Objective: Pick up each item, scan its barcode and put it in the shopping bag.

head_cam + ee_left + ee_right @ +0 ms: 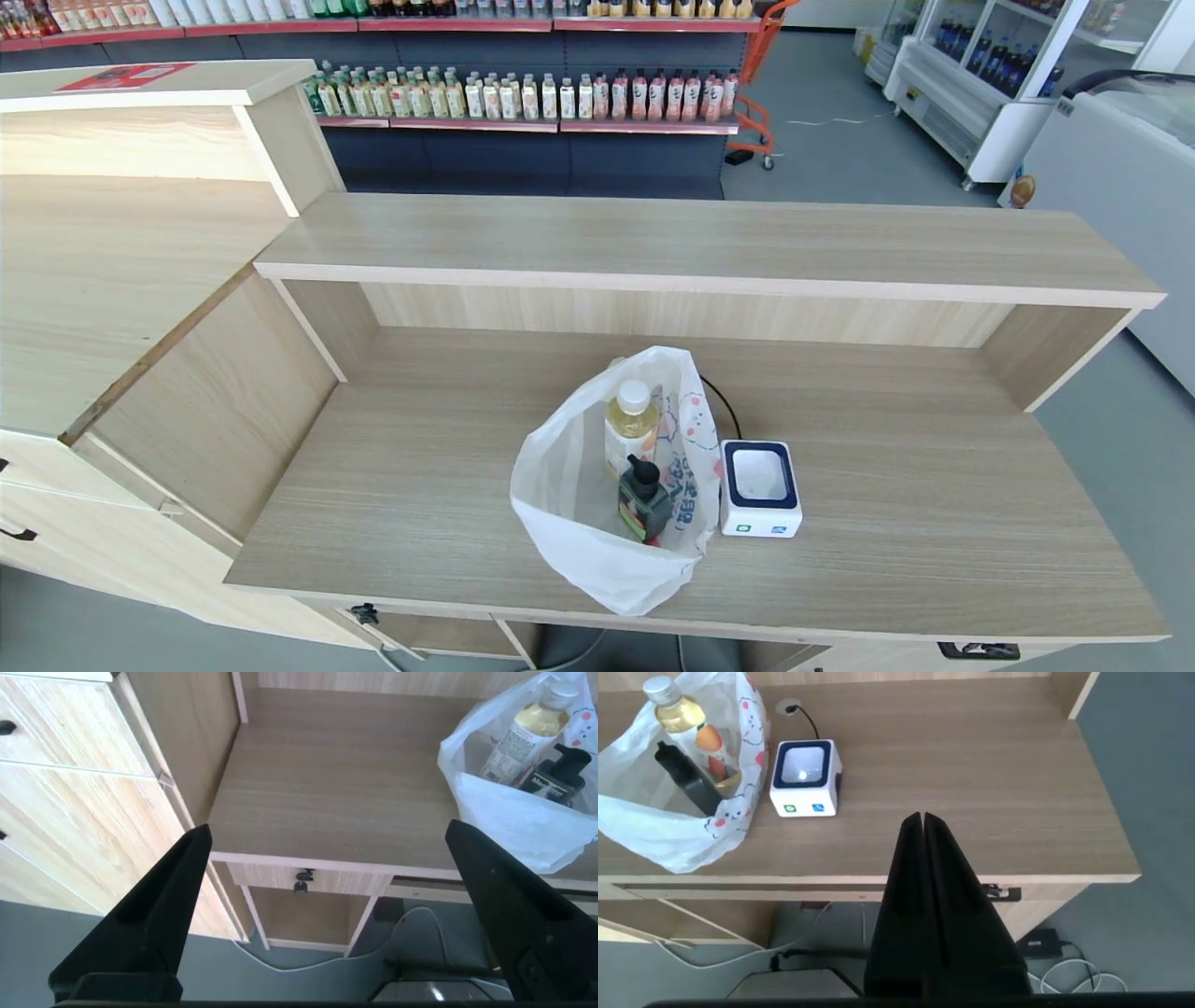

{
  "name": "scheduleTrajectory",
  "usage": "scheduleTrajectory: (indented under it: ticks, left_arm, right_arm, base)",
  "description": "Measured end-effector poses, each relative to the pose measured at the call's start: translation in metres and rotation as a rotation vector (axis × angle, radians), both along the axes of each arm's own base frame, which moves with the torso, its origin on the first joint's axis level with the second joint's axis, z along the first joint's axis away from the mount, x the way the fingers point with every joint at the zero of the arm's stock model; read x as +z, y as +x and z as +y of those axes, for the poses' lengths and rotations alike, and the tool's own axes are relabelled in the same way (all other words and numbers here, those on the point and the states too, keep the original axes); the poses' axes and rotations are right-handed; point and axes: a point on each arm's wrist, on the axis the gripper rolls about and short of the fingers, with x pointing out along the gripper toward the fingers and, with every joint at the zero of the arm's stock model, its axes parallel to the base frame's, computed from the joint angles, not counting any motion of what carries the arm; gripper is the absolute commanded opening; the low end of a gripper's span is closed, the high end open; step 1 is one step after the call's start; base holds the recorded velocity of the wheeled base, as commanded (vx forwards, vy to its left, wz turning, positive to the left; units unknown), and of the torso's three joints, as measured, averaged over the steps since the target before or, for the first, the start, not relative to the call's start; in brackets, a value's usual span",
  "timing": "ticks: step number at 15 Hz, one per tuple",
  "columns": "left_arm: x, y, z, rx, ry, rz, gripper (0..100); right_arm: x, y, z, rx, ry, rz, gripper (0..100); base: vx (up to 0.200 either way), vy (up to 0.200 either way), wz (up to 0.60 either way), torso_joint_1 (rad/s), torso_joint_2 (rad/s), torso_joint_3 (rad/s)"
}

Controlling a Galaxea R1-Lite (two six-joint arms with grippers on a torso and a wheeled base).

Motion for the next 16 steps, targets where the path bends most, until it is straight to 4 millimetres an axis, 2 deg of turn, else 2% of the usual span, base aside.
scheduleTrajectory:
  ticks: [3, 6, 13, 16]
  left_arm:
    - [0.0000, 0.0000, 0.0000, -0.001, 0.000, 0.000, 100]
    - [0.0000, 0.0000, 0.0000, 0.000, -0.001, 0.000, 100]
    - [0.0000, 0.0000, 0.0001, -0.001, -0.002, 0.000, 100]
    - [0.0000, 0.0000, 0.0001, -0.002, -0.003, 0.000, 100]
  right_arm:
    - [-0.0001, 0.0000, 0.0000, 0.000, 0.000, 0.001, 0]
    - [0.0000, 0.0000, 0.0000, 0.000, -0.001, 0.001, 0]
    - [-0.0002, 0.0001, 0.0000, -0.001, -0.009, 0.003, 0]
    - [-0.0002, 0.0001, 0.0000, -0.002, -0.001, 0.003, 0]
  base:
    - [0.000, -0.200, 0.00, 0.002, 0.00, 0.002]
    - [0.000, 0.000, 0.00, 0.000, 0.00, 0.000]
    - [0.200, 0.000, 0.00, 0.004, 0.00, 0.002]
    - [0.000, 0.000, 0.00, 0.000, 0.00, 0.000]
